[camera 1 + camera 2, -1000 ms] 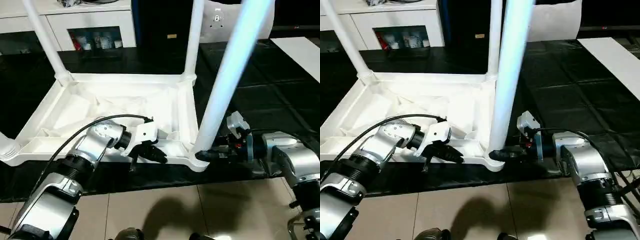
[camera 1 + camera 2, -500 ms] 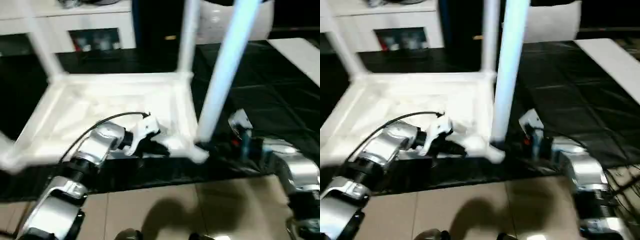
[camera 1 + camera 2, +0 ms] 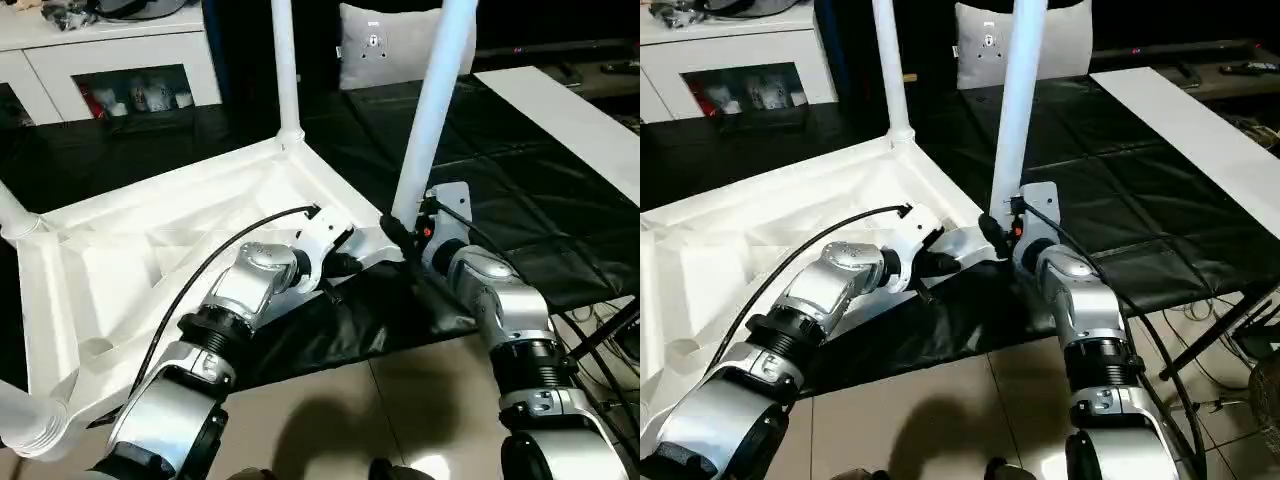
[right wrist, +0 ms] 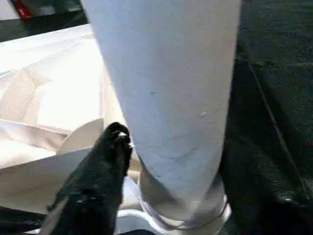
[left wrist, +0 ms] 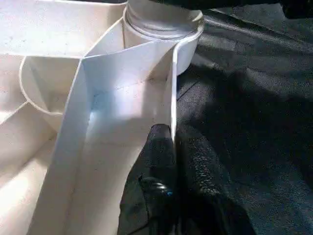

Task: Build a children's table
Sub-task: Rotate leg to tighten

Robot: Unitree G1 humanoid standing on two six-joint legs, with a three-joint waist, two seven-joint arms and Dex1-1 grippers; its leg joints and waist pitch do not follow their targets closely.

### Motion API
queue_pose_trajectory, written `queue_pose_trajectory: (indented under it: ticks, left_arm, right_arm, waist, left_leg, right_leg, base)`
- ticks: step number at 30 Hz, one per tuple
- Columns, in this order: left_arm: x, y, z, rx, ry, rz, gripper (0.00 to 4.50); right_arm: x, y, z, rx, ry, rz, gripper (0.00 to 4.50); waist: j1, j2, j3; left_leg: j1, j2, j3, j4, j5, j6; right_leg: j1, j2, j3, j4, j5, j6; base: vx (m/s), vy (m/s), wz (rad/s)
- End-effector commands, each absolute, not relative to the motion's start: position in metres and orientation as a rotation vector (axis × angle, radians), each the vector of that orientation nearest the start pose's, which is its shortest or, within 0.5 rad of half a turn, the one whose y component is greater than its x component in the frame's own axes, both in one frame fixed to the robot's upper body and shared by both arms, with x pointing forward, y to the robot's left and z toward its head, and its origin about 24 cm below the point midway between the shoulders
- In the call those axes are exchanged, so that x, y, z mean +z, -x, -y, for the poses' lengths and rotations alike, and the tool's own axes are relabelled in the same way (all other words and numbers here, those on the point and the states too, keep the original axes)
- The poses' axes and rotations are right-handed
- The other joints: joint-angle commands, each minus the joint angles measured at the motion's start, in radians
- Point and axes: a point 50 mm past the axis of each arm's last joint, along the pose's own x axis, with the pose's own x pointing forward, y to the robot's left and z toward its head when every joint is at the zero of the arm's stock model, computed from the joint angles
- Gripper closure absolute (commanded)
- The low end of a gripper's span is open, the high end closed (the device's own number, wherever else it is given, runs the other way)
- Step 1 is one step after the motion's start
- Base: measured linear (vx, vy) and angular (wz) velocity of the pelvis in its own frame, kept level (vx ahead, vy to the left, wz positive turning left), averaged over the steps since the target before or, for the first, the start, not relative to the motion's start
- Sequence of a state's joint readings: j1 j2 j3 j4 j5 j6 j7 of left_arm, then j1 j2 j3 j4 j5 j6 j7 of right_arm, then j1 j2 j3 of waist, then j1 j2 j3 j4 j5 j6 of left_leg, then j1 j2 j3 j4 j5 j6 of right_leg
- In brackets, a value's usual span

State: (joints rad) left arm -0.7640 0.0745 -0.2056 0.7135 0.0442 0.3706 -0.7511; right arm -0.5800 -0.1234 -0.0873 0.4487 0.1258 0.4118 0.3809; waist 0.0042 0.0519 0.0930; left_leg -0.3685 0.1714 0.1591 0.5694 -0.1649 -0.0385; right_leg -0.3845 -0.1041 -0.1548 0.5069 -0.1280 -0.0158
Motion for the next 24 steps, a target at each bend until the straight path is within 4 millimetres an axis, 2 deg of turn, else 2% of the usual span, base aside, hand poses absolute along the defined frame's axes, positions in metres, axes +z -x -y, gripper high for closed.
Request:
queue_pose_trajectory:
  ticks: [1, 4, 6, 7, 8, 9, 12, 13, 14, 15, 18, 20, 21, 24]
  left_arm:
    - [0.073, -0.349, -0.049, -1.005, -0.248, -0.401, 4.50]
    - [0.070, -0.347, -0.054, -1.042, -0.267, -0.396, 4.50]
    - [0.068, -0.346, -0.060, -1.075, -0.282, -0.399, 4.50]
    - [0.068, -0.345, -0.063, -1.101, -0.299, -0.394, 4.50]
    - [0.068, -0.344, -0.065, -1.119, -0.311, -0.390, 4.50]
    - [0.067, -0.344, -0.066, -1.130, -0.317, -0.389, 4.50]
    - [0.064, -0.339, -0.078, -1.222, -0.372, -0.410, 4.50]
    - [0.064, -0.337, -0.083, -1.264, -0.401, -0.418, 4.50]
    - [0.064, -0.336, -0.086, -1.290, -0.416, -0.417, 4.50]
    - [0.064, -0.336, -0.089, -1.308, -0.425, -0.422, 4.50]
    - [0.066, -0.333, -0.096, -1.376, -0.454, -0.419, 4.50]
    - [0.067, -0.329, -0.101, -1.459, -0.470, -0.413, 4.50]
    - [0.067, -0.329, -0.101, -1.459, -0.470, -0.413, 4.50]
    - [0.069, -0.323, -0.111, -1.555, -0.503, -0.435, 4.50]
  right_arm:
    - [0.061, -0.342, 0.114, 0.535, -0.119, -0.342, 1.16]
    - [0.061, -0.339, 0.125, 0.584, -0.086, -0.335, 0.89]
    - [0.062, -0.336, 0.137, 0.624, -0.070, -0.335, 0.70]
    - [0.063, -0.334, 0.141, 0.660, -0.073, -0.341, 0.57]
    - [0.064, -0.333, 0.143, 0.686, -0.077, -0.345, 0.50]
    - [0.065, -0.332, 0.145, 0.704, -0.074, -0.345, 0.50]
    - [0.071, -0.324, 0.157, 0.838, 0.007, -0.318, 0.50]
    - [0.073, -0.321, 0.163, 0.885, 0.034, -0.312, 0.50]
    - [0.074, -0.319, 0.166, 0.920, 0.048, -0.308, 0.50]
    - [0.075, -0.316, 0.168, 0.961, 0.058, -0.303, 0.50]
    - [0.078, -0.306, 0.173, 1.102, 0.067, -0.317, 0.50]
    - [0.079, -0.298, 0.177, 1.211, 0.064, -0.362, 0.66]
    - [0.079, -0.298, 0.177, 1.211, 0.064, -0.362, 0.85]
    - [0.079, -0.293, 0.183, 1.306, 0.065, -0.409, 0.97]
  waist:
    - [0.010, -0.013, -0.060]
    - [0.015, -0.014, -0.064]
    - [0.022, -0.015, -0.066]
    - [0.026, -0.020, -0.068]
    - [0.031, -0.022, -0.070]
    - [0.038, -0.024, -0.074]
    - [0.056, -0.028, -0.072]
    - [0.067, -0.024, -0.076]
    - [0.071, -0.021, -0.078]
    - [0.076, -0.020, -0.081]
    - [0.086, -0.014, -0.082]
    - [0.094, -0.016, -0.081]
    - [0.097, -0.015, -0.082]
    - [0.102, -0.017, -0.081]
  left_leg:
    - [0.014, 0.050, -0.029, -0.076, -0.433, 0.034]
    - [0.011, 0.053, -0.023, -0.077, -0.397, 0.048]
    - [0.006, 0.054, -0.021, -0.076, -0.359, 0.063]
    - [0.005, 0.054, -0.017, -0.074, -0.330, 0.077]
    - [-0.002, 0.051, -0.014, -0.070, -0.292, 0.089]
    - [-0.003, 0.049, -0.009, -0.064, -0.257, 0.098]
    - [-0.002, 0.046, -0.003, -0.058, -0.228, 0.113]
    - [-0.003, 0.050, -0.002, -0.058, -0.207, 0.116]
    - [-0.001, 0.052, -0.002, -0.057, -0.194, 0.115]
    - [-0.002, 0.055, -0.004, -0.055, -0.173, 0.117]
    - [0.000, 0.062, -0.004, -0.055, -0.166, 0.122]
    - [0.003, 0.065, -0.003, -0.054, -0.180, 0.125]
    - [0.004, 0.067, -0.003, -0.055, -0.186, 0.124]
    - [0.007, 0.068, -0.002, -0.057, -0.201, 0.107]
  right_leg:
    - [0.033, -0.074, 0.048, -0.074, -0.567, -0.073]
    - [0.036, -0.072, 0.056, -0.063, -0.484, -0.110]
    - [0.043, -0.072, 0.059, -0.053, -0.438, -0.128]
    - [0.044, -0.072, 0.063, -0.049, -0.410, -0.141]
    - [0.047, -0.073, 0.065, -0.041, -0.383, -0.155]
    - [0.045, -0.072, 0.069, -0.035, -0.361, -0.166]
    - [0.042, -0.072, 0.070, -0.033, -0.379, -0.162]
    - [0.045, -0.071, 0.067, -0.030, -0.388, -0.154]
    - [0.044, -0.071, 0.068, -0.028, -0.376, -0.156]
    - [0.045, -0.069, 0.068, -0.022, -0.336, -0.166]
    - [0.043, -0.064, 0.068, -0.013, -0.276, -0.192]
    - [0.044, -0.062, 0.070, -0.010, -0.265, -0.204]
    - [0.044, -0.063, 0.070, -0.009, -0.269, -0.208]
    - [0.043, -0.066, 0.072, -0.014, -0.313, -0.203]
  base:
    - [0.000, 0.000, 0.00]
    - [0.000, 0.000, 0.00]
    - [0.000, 0.000, 0.00]
    - [0.000, 0.000, 0.00]
    - [0.000, 0.000, 0.00]
    - [0.000, 0.000, 0.00]
    - [0.024, -0.052, 0.01]
    - [0.000, 0.000, 0.00]
    - [0.000, 0.000, 0.00]
    - [0.000, 0.000, 0.00]
    - [0.000, 0.000, 0.00]
    - [0.000, 0.000, 0.00]
    - [0.000, 0.000, 0.00]
    - [0.000, 0.000, 0.00]
